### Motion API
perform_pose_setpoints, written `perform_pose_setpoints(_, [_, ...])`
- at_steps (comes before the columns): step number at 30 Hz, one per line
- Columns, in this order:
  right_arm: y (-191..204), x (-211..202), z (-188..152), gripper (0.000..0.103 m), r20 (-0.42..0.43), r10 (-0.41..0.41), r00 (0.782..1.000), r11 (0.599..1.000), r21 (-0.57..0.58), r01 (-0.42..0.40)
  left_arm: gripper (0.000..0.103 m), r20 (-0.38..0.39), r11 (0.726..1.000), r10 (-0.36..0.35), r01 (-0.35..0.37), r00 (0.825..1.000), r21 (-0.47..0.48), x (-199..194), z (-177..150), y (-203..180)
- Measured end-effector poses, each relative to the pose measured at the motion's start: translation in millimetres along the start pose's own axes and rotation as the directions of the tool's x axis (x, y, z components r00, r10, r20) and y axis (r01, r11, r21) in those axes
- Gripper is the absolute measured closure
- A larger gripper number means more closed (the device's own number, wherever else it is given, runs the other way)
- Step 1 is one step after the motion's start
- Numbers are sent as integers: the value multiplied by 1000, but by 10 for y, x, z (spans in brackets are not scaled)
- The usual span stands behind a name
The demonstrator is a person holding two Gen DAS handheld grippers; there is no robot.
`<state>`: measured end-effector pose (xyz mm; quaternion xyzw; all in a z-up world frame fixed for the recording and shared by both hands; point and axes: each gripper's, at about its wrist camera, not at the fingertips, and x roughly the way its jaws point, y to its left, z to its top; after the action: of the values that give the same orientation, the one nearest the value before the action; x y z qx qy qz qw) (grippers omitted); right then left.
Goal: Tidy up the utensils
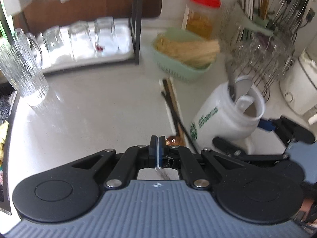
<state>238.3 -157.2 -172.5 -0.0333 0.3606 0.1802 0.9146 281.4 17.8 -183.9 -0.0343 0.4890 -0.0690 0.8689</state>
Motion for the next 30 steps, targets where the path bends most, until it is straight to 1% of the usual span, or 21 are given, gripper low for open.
perform_pose_setpoints(3, [2,-2,-4,21,0,-2,1000,1000,2,2,100,-80,999,-42,40,996,-32,187,-71,76])
perform_pose_setpoints(5, [-1,-7,-8,21,0,-2,1000,1000,8,2,100,-129,997,-55,48,990,-58,277,-124,109])
perform_pose_setpoints(7, [6,-19,-18,21,-1,-6,1000,1000,7,6,99,-154,995,-75,64,985,-74,327,-170,122])
perform_pose_setpoints(8, [8,-24,-23,21,-2,-8,1000,1000,6,8,97,-165,995,-72,60,984,-74,342,-185,117])
perform_pose_setpoints(9, [10,-27,-27,22,-5,-10,1000,1000,4,10,92,-173,996,-65,53,983,-74,358,-195,110])
perform_pose_setpoints(10, [5,-21,-34,24,-15,-9,1000,1000,8,9,84,-181,996,-59,45,982,-79,371,-205,101])
perform_pose_setpoints(12, [-14,-6,-67,25,-32,-3,999,1000,27,4,79,-181,995,-57,40,982,-96,375,-225,86])
perform_pose_setpoints(14, [-41,21,-99,29,-52,7,999,998,55,-4,79,-187,994,-53,34,981,-101,391,-258,60])
perform_pose_setpoints(16, [-54,24,-110,29,-53,16,998,997,74,-12,79,-193,993,-58,37,980,-110,417,-269,40])
perform_pose_setpoints(20, [-51,16,-122,29,-48,18,999,997,72,-15,78,-200,989,-55,26,978,-142,501,-241,36])
perform_pose_setpoints(22, [-56,6,-122,29,-42,20,999,997,69,-17,78,-198,990,-35,7,979,-141,527,-218,10])
perform_pose_setpoints(24, [-57,-6,-115,28,-32,15,999,998,64,-13,78,-195,992,-12,-13,981,-126,548,-199,-37])
perform_pose_setpoints(25, [-58,-16,-109,25,-23,13,1000,998,62,-11,78,-199,993,-1,-23,980,-117,566,-189,-61])
perform_pose_setpoints(30, [-73,-67,-67,20,29,17,999,998,60,-19,78,-217,993,48,-70,975,-96,611,-185,-129])
